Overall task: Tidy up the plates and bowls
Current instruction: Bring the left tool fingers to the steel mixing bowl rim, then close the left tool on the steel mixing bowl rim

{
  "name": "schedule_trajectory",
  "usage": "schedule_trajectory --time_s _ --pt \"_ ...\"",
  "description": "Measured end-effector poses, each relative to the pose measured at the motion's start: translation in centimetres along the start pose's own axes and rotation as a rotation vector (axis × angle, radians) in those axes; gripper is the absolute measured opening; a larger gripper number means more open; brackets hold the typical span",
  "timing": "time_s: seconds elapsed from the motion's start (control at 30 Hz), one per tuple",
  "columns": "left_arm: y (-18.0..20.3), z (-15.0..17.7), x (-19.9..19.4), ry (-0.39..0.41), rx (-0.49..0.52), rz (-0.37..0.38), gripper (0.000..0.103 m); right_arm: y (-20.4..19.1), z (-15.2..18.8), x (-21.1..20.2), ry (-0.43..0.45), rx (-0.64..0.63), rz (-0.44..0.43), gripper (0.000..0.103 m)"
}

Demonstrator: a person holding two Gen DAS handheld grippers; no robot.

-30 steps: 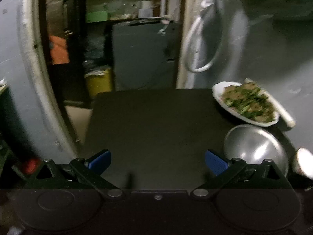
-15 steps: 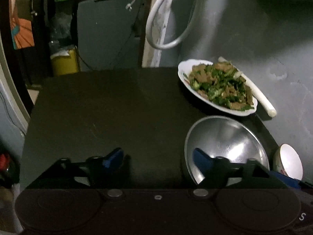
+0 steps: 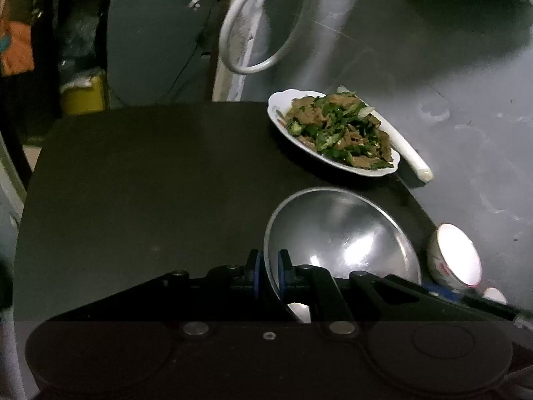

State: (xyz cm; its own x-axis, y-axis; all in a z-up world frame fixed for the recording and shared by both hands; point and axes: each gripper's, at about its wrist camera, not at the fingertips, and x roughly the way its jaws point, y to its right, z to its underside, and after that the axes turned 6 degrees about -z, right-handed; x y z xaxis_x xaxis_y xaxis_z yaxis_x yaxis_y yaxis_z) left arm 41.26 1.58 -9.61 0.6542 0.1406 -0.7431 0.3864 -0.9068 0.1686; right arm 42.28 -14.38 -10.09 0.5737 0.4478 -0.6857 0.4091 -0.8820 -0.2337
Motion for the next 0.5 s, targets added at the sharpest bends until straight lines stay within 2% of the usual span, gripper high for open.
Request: schedule_trajectory --time_s 0.17,0.33,0.5 --pt "-0.2 2.5 -3.7 -0.007 -0.018 -0.003 0.010 0.0 1.6 -2.3 -0.011 0.015 -0.035 0.022" --pt "-0.6 6.5 -8.0 -0.043 -0.060 -0.008 0.011 -0.4 3.9 -6.1 -0.026 0.010 -0.072 0.021" --pt "-0.8 10.7 -12.2 -0.083 -0.034 -0.010 0.013 -0.9 7.2 -10.6 -0.070 -0.020 -0.112 0.022"
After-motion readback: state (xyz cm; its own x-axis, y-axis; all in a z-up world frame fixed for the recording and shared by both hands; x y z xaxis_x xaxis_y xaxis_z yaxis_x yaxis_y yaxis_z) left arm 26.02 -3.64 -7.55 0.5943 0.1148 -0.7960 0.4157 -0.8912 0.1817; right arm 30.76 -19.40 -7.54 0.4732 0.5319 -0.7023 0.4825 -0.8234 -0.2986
